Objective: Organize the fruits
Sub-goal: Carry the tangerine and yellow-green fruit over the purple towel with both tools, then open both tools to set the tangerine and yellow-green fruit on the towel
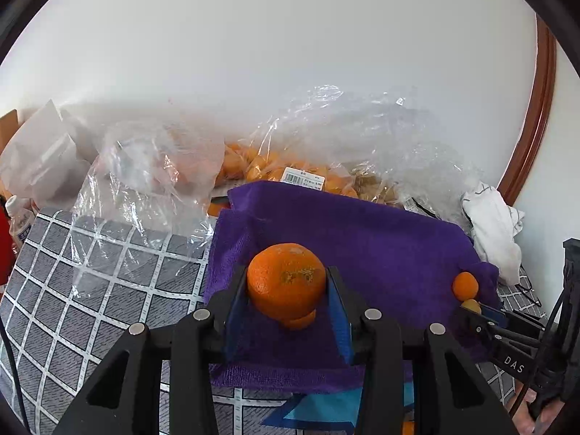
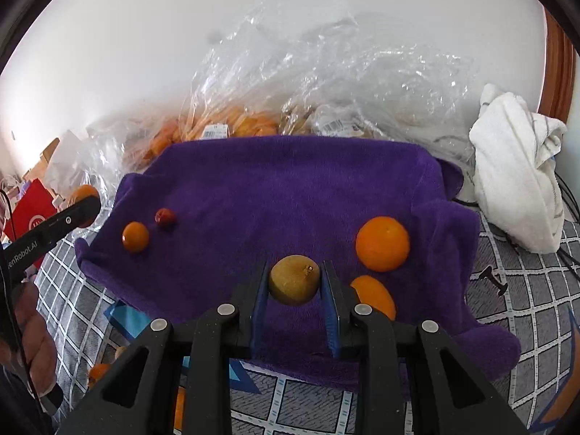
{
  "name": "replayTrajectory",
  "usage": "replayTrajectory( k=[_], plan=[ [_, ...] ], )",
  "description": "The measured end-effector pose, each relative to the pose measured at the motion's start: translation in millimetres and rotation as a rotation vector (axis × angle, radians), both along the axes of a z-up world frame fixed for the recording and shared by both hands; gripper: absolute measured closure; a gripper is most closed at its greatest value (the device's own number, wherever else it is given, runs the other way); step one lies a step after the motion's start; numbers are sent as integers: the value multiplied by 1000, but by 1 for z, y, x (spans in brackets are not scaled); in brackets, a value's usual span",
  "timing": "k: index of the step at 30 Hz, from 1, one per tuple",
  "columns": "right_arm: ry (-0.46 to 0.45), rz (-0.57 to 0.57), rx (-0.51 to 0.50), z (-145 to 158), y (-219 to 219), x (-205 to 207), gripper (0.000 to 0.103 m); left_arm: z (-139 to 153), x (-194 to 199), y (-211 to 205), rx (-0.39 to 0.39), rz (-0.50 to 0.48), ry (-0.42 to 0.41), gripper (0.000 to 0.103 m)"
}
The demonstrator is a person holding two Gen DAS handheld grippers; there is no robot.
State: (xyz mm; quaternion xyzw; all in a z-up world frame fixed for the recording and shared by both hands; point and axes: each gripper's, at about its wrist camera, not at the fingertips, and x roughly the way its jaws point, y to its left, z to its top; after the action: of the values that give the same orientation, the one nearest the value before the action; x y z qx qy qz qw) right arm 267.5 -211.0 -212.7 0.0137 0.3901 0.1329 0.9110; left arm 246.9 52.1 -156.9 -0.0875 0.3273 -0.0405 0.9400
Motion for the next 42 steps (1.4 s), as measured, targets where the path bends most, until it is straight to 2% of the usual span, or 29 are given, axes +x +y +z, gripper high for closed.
replayTrajectory(
  k=[16, 19, 26, 36, 42],
  plan=[
    [-13, 13, -32, -8, 4, -4, 75, -23, 7, -10, 0, -80, 97, 63],
    [-31, 14, -52, -6, 6, -7, 68, -28, 11, -12, -11, -105, 132, 63],
    [-68, 4, -39, 3, 1, -12, 67, -29, 14, -10, -24, -98, 118, 63],
    [-80, -51, 32, 12, -18, -11, 65, -30, 16, -8, -50, -103, 113, 63],
    [-63, -56, 6, 8, -15, -8, 65, -30, 15, -12, -35, -115, 106, 61]
  ],
)
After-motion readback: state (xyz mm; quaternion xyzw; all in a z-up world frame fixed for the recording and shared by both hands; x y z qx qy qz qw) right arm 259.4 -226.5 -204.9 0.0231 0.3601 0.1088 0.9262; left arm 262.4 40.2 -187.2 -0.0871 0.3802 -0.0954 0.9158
